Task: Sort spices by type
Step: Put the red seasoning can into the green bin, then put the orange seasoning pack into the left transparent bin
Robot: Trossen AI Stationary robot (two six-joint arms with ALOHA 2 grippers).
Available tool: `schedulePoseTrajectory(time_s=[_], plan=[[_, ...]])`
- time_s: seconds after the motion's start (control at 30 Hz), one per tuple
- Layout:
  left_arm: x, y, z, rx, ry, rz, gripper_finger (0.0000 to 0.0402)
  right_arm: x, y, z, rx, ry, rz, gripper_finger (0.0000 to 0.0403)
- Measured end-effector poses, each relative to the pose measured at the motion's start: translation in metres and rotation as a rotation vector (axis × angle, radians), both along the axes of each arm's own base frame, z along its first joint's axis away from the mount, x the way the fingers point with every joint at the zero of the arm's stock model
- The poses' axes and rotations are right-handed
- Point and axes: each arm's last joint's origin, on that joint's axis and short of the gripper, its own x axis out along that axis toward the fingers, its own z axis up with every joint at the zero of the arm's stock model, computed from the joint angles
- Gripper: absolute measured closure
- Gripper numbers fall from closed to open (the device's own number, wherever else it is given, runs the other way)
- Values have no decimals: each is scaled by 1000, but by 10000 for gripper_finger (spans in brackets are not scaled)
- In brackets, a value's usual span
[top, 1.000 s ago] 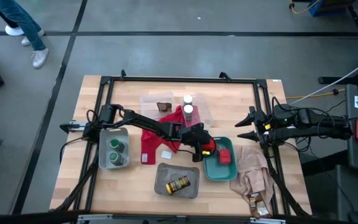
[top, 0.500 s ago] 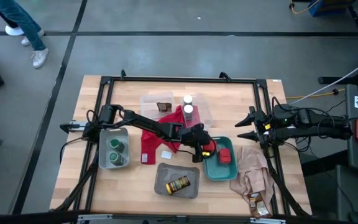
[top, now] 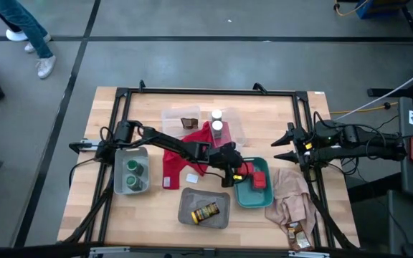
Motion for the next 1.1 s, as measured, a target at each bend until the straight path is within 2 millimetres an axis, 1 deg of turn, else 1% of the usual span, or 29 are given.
schedulePoseTrajectory(time_s=[0.1,0.43,0.67,0.77,0.93,1.07,1.1], plan=[[0,0,2,10,-5,-7,147,0,0,0,0,-1,0,166],[-7,1,33,24,-65,-19,146,0,0,2,10,-10,-3,166],[-16,4,69,26,-143,-9,146,-5,0,20,13,-69,5,166],[-20,4,79,38,-155,-14,146,-7,0,27,13,-84,6,166],[-26,5,90,69,-158,-31,146,-12,1,34,16,-84,17,166],[-36,6,99,84,-102,-42,146,-14,2,39,32,-88,69,166],[-40,7,104,77,-95,-36,146,-16,3,41,39,-88,89,166]])
